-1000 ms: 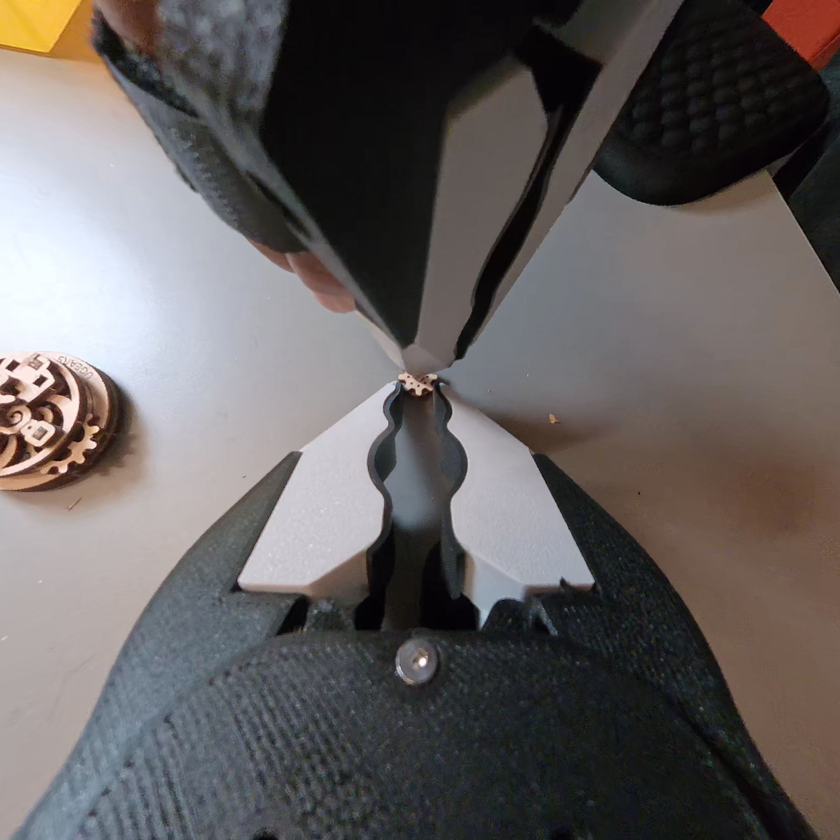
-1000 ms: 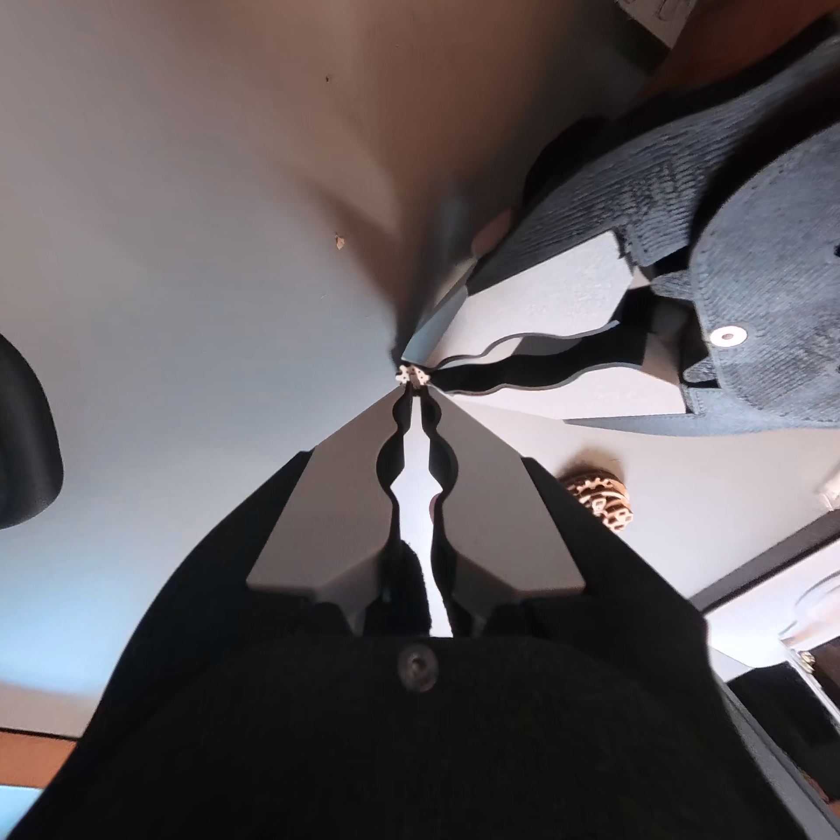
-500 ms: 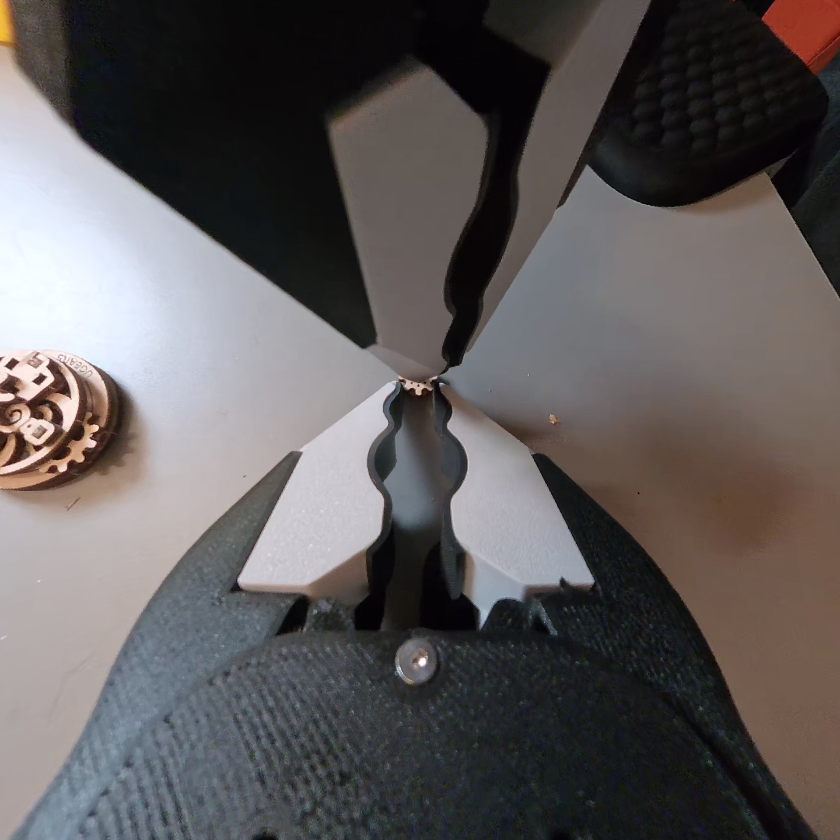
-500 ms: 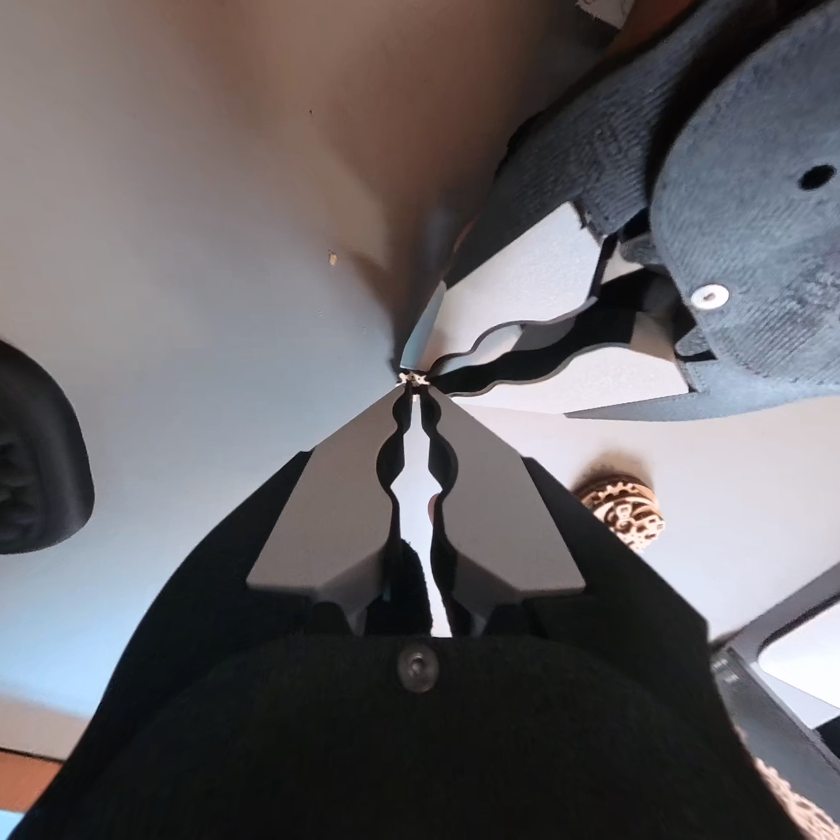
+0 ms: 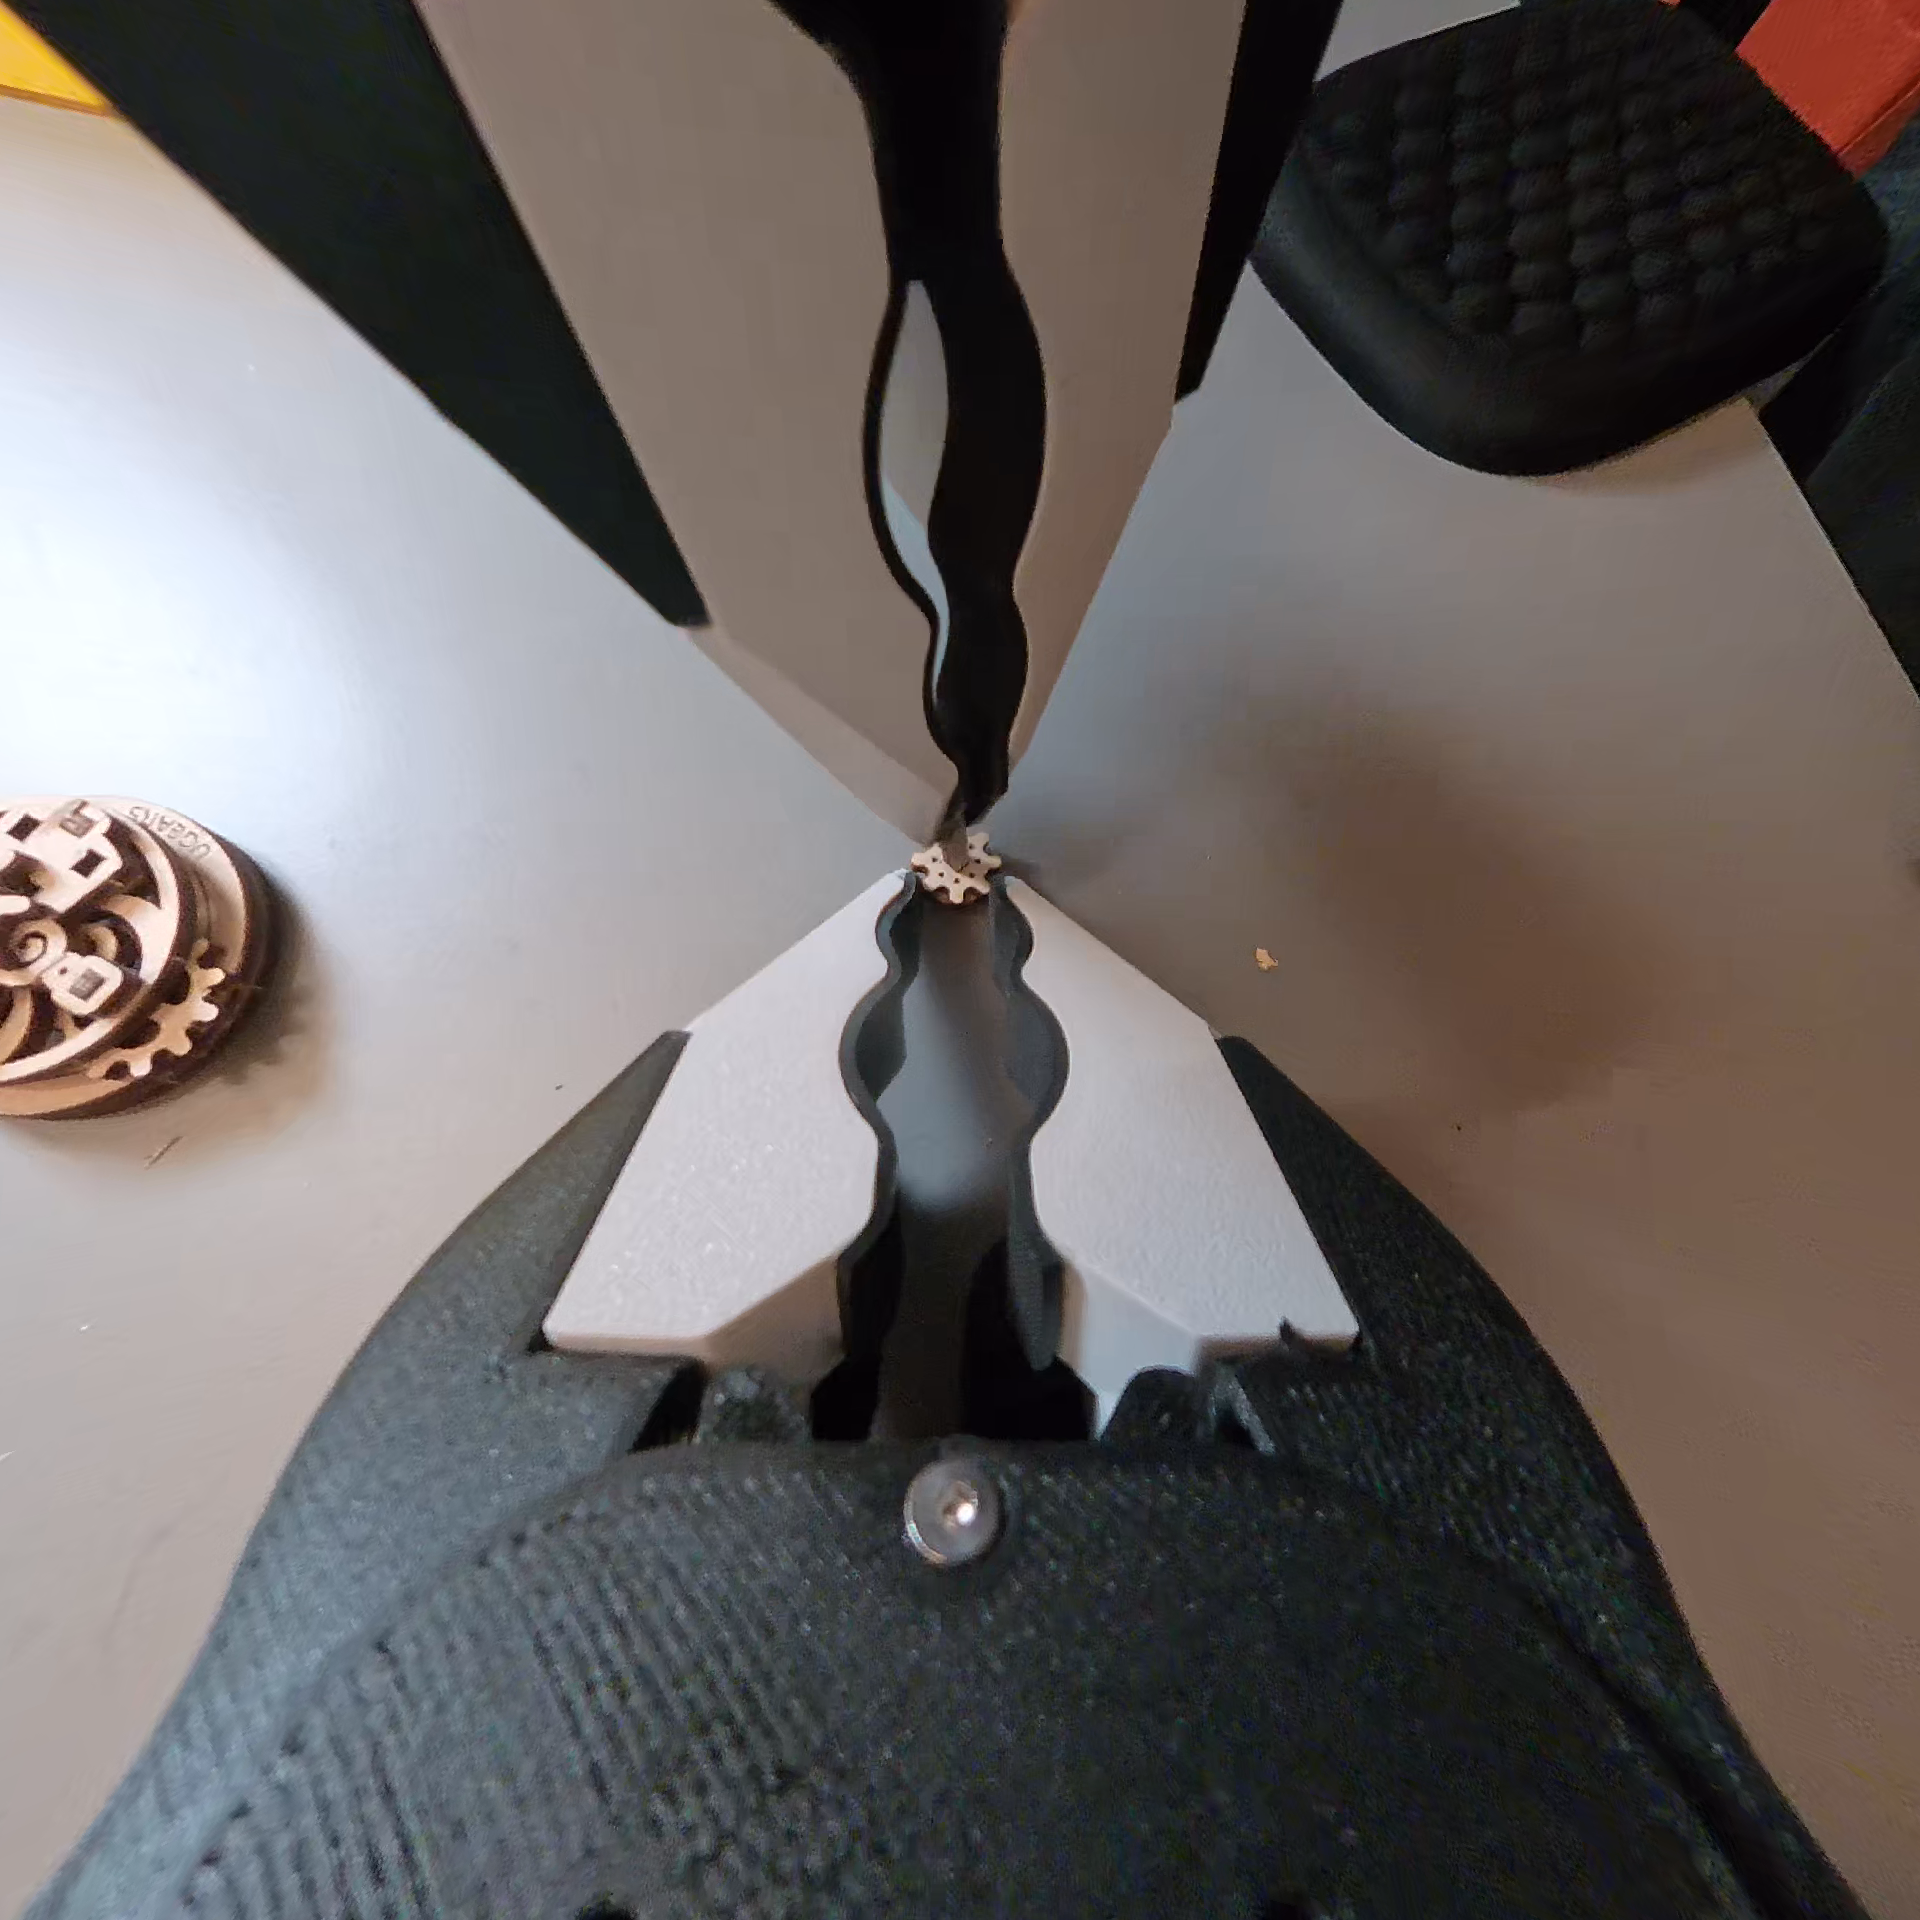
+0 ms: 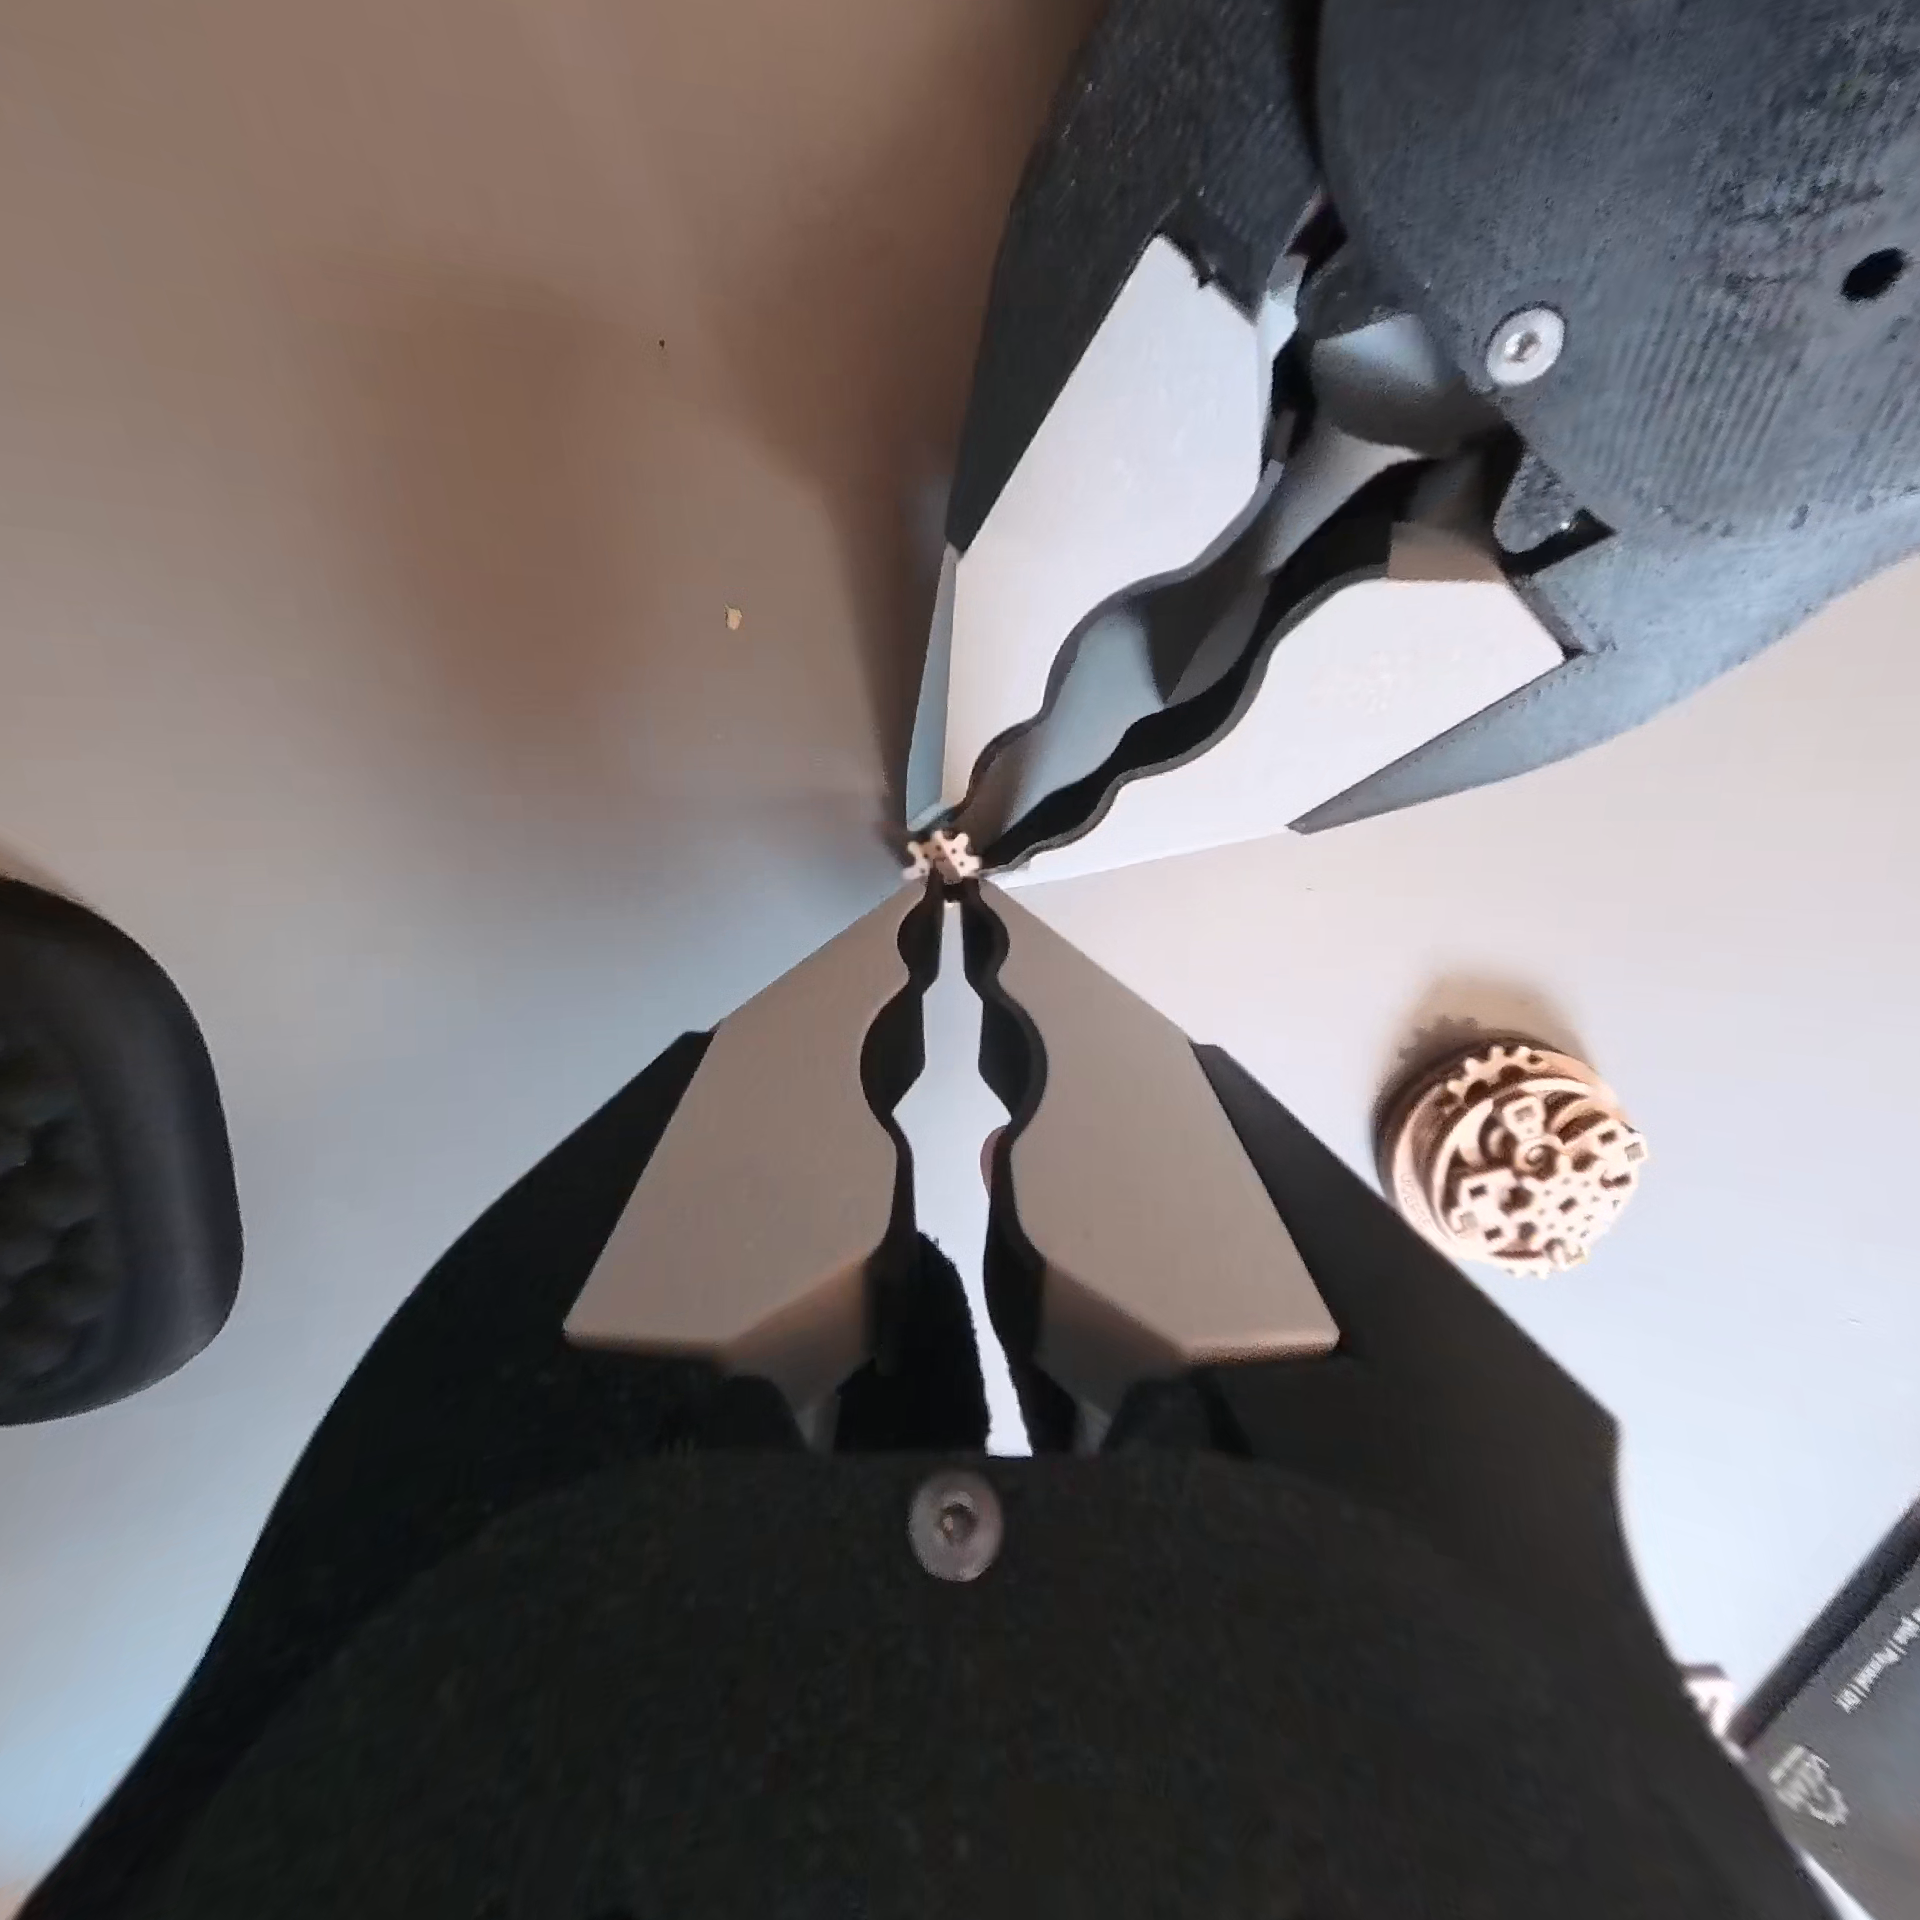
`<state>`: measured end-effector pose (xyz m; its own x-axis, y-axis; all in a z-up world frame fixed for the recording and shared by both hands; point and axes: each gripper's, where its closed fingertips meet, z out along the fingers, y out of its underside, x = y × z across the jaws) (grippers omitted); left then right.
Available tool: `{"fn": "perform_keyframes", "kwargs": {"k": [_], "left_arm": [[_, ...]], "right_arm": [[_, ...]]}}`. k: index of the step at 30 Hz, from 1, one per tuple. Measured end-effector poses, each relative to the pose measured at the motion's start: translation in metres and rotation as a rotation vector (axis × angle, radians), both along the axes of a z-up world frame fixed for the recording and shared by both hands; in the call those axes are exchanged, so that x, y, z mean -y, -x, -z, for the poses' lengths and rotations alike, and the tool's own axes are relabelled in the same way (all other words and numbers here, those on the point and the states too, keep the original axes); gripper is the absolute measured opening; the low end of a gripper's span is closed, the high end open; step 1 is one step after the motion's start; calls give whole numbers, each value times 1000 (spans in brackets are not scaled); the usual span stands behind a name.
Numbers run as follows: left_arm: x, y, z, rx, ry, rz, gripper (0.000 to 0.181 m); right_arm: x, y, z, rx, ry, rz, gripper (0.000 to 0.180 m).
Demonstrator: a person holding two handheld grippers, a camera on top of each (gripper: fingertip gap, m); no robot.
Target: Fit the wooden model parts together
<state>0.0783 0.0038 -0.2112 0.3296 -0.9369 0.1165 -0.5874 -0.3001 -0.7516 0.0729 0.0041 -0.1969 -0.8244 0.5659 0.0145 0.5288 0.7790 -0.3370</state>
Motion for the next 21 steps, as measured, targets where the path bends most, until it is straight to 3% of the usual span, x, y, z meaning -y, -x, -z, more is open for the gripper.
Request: {"fn": "perform_keyframes", "kwargs": {"k": [21], "left_arm": [[0, 0, 0, 1, 4, 0, 11]], "right_arm": [[2, 1, 1, 10, -59, -11, 1]]}}
